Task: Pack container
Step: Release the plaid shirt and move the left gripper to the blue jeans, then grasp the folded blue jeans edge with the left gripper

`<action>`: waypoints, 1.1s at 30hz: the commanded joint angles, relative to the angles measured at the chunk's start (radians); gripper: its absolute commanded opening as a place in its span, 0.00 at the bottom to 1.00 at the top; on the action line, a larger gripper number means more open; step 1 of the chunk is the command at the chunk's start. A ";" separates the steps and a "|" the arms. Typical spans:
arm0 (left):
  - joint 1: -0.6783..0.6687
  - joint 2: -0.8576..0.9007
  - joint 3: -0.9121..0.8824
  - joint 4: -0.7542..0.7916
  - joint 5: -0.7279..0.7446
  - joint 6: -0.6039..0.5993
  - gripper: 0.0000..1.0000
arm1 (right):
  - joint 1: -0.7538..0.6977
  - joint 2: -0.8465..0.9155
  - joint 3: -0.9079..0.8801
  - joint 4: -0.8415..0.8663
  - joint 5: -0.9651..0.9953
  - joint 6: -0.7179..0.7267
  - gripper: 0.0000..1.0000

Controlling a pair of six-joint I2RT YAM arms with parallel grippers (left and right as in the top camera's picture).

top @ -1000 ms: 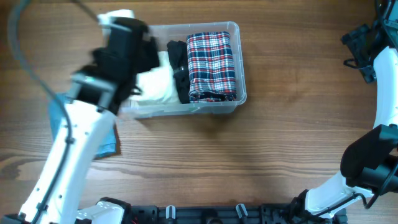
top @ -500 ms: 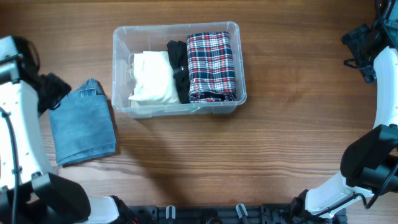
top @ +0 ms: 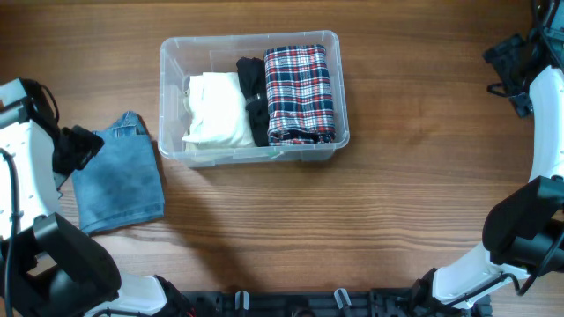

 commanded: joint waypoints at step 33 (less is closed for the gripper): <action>0.111 0.048 -0.197 0.271 0.202 0.624 0.90 | 0.004 0.016 -0.004 0.002 -0.005 0.009 1.00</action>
